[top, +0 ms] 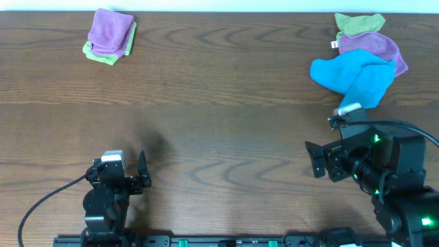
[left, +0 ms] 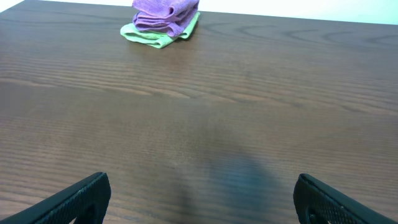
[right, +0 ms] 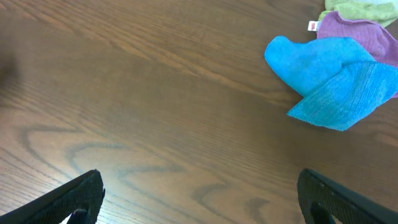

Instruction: Fold the cloth

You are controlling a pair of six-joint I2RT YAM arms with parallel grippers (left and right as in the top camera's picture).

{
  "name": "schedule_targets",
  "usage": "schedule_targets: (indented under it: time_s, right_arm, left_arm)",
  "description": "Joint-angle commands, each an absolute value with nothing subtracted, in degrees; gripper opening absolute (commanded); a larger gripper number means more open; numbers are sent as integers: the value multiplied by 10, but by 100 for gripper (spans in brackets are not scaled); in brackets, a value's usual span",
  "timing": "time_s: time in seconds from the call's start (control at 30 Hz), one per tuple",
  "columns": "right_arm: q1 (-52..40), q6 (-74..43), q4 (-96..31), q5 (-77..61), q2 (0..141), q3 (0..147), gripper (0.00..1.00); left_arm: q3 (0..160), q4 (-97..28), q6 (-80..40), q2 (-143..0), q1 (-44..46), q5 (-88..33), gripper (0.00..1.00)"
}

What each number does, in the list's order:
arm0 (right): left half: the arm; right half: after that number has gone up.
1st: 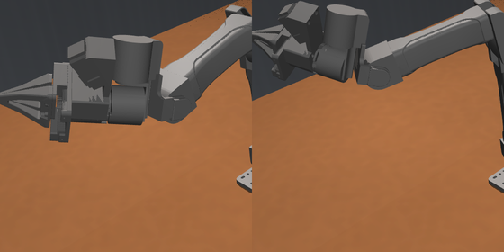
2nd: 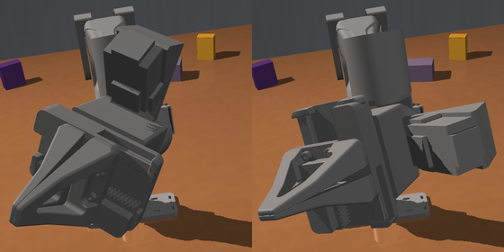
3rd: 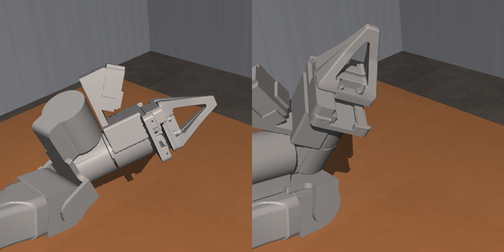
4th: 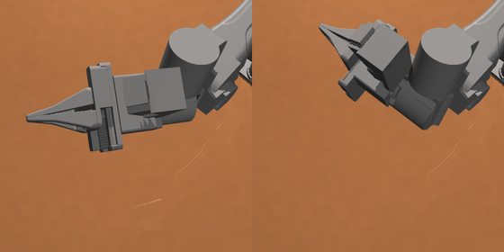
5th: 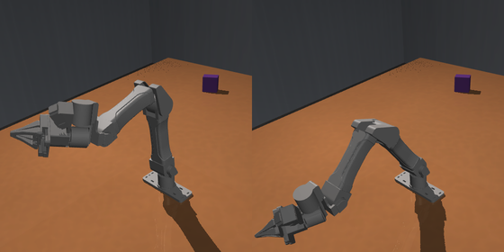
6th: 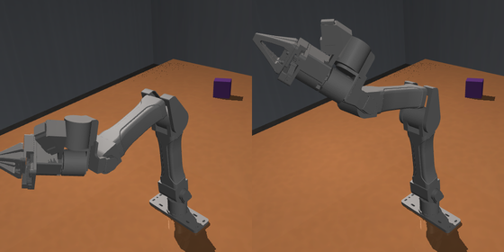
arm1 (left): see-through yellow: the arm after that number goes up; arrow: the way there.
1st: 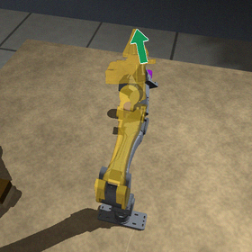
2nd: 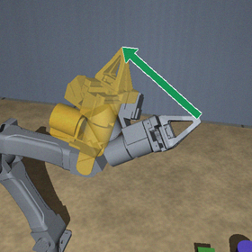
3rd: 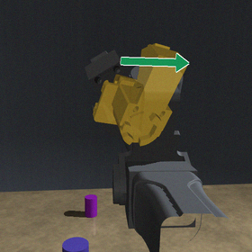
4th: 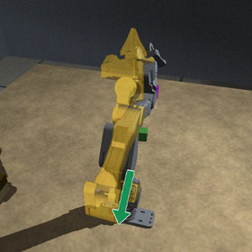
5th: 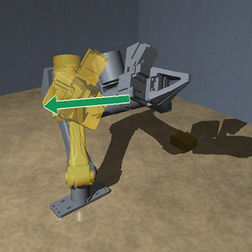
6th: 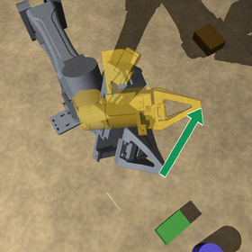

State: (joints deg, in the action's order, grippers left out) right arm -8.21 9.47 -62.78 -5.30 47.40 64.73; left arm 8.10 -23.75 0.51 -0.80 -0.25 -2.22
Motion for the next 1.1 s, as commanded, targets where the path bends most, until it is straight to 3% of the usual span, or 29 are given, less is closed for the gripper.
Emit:
schedule_targets:
  time_s: [0.0,0.47,0.8,1.07]
  right_arm:
    - [-79,89,-628,-49,472,647,99]
    - [-67,129,-619,-33,443,636,99]
    - [-29,151,-448,-34,188,350,99]
    - [-29,151,-431,-34,35,193,99]
  left_arm:
    - [69,-237,17,-3,0,-28,95]
    - [69,-237,17,-3,0,-28,95]
    - [69,-237,17,-3,0,-28,95]
    - [69,-237,17,-3,0,-28,95]
